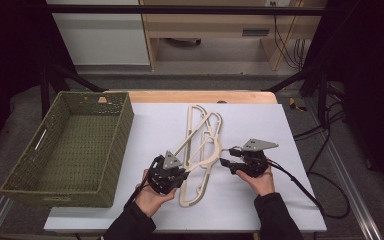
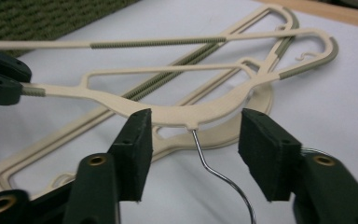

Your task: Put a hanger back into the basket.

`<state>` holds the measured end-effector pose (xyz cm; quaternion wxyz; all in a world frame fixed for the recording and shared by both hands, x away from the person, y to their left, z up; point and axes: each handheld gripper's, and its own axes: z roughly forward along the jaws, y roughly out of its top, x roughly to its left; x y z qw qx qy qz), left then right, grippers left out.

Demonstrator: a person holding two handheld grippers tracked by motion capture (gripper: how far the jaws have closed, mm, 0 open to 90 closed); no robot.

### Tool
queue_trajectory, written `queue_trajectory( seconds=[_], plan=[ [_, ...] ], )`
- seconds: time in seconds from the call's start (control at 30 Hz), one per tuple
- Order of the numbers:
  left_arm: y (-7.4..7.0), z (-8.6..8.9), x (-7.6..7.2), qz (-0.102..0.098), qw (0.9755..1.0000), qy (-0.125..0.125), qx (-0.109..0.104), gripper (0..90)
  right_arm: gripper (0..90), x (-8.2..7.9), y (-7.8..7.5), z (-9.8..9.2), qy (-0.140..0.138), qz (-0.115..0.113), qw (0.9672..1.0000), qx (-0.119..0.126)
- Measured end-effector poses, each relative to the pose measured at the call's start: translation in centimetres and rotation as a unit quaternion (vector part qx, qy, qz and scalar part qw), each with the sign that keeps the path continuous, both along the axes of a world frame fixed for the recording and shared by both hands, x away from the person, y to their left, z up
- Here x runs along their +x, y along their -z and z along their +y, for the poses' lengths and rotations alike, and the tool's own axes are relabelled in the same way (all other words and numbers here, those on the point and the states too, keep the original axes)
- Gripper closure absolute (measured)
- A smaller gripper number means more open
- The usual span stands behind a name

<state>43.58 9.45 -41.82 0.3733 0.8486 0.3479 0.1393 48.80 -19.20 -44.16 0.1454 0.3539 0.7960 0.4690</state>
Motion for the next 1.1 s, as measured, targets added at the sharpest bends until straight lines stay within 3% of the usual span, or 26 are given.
queue_trajectory(
  seconds=[0.17, 0.37, 0.57, 0.6, 0.9, 1.1],
  plan=[
    [0.0, 0.0, -0.2, -0.002, 1.0000, 0.002, 0.001, 79.5, 63.6, 1.1, 0.9, 0.6, -0.015, 0.029, 0.9993, -0.018],
    [0.1, 0.1, -0.3, -0.001, 1.0000, 0.004, 0.002, 79.5, 73.3, 1.4, 1.6, 0.7, -0.024, 0.044, 0.9978, -0.044],
    [0.2, 0.2, -0.4, -0.003, 0.9999, 0.008, 0.007, 79.5, 80.5, 1.5, 1.9, 0.9, -0.033, 0.052, 0.9969, -0.050],
    [0.3, 0.2, -0.4, 0.000, 0.9999, 0.011, 0.008, 79.5, 86.3, 1.5, 1.9, 0.8, -0.044, 0.056, 0.9965, -0.044],
    [0.5, 0.6, -0.5, 0.009, 0.9997, 0.023, 0.005, 79.5, 89.2, 1.3, 1.6, 0.7, -0.071, 0.060, 0.9946, -0.047],
    [1.2, 0.3, -0.6, 0.012, 0.9989, 0.035, 0.030, 79.2, 89.3, 1.1, 1.2, 0.5, -0.074, 0.064, 0.9940, -0.049]
  ],
)
